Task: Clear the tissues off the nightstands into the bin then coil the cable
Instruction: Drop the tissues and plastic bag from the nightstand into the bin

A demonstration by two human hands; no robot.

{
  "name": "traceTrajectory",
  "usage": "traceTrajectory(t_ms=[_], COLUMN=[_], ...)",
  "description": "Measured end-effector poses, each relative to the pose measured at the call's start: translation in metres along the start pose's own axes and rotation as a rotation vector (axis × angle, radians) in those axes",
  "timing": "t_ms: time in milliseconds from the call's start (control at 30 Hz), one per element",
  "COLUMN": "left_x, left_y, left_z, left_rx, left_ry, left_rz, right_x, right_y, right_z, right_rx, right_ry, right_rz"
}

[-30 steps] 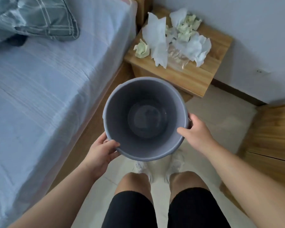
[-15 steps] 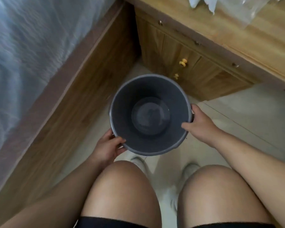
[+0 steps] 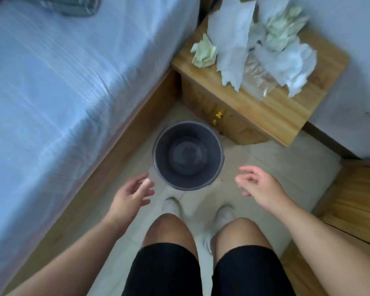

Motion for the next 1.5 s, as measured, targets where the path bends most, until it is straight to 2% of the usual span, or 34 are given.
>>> traceTrajectory(t_ms=[100, 200, 333, 467, 567, 667, 800, 967, 1233, 1300, 1367, 1500], left_x=[0.003, 0.001, -0.015, -0.049, -0.079, -0.114, -0.162, -0.196, -0.204, -0.212, -0.222, -0.239], left_y=[0.061, 0.11, 0.155, 0.182, 0.191, 0.2, 0.207, 0.218, 0.251, 0.255, 0.266, 0.275], left_z=[-0.08, -0.147, -0.205, -0.233, -0.244, -0.253, -0.263, -0.238, -0.127, -0.098, -0.068, -0.007], left_rx=[-0.023, 0.023, 0.023, 0.026, 0.029, 0.023, 0.029, 0.033, -0.001, 0.007, -0.059, -0.124], left_ry=[-0.027, -0.038, -0.04, 0.018, 0.108, 0.206, 0.244, 0.23, 0.197, 0.17, 0.154, 0.208], left_rz=[-0.035, 0.004, 0.125, 0.122, 0.124, 0.068, -0.008, -0.158, -0.164, -0.108, -0.025, 0.26], right_x=[0.053, 0.096, 0.157, 0.217, 0.257, 0.306, 0.366, 0.392, 0.363, 0.354, 0.341, 0.318], right_y=[-0.054, -0.096, -0.123, -0.123, -0.119, -0.13, -0.151, -0.178, -0.241, -0.259, -0.275, -0.289], right_z=[-0.088, -0.162, -0.207, -0.204, -0.185, -0.159, -0.127, -0.075, 0.019, 0.045, 0.073, 0.134], right_rx=[0.008, -0.019, 0.002, 0.0, 0.013, 0.063, 0.091, 0.105, 0.218, 0.322, 0.42, 0.527], right_ry=[0.005, -0.033, -0.043, -0.062, -0.124, -0.154, -0.162, -0.109, -0.075, -0.035, 0.001, 0.008], right_rz=[-0.087, -0.067, -0.122, -0.179, -0.315, -0.457, -0.54, -0.57, -0.575, -0.729, -0.889, -0.898])
Point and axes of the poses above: each hand's wrist, its own z-axis towards the middle knuckle, its own x-axis out of the back of the hand, y = z × x, the point moved 10 cm from there along z, towards the middle knuckle, and after that the axes turned 13 degrees about -z, right-handed, at the moved point
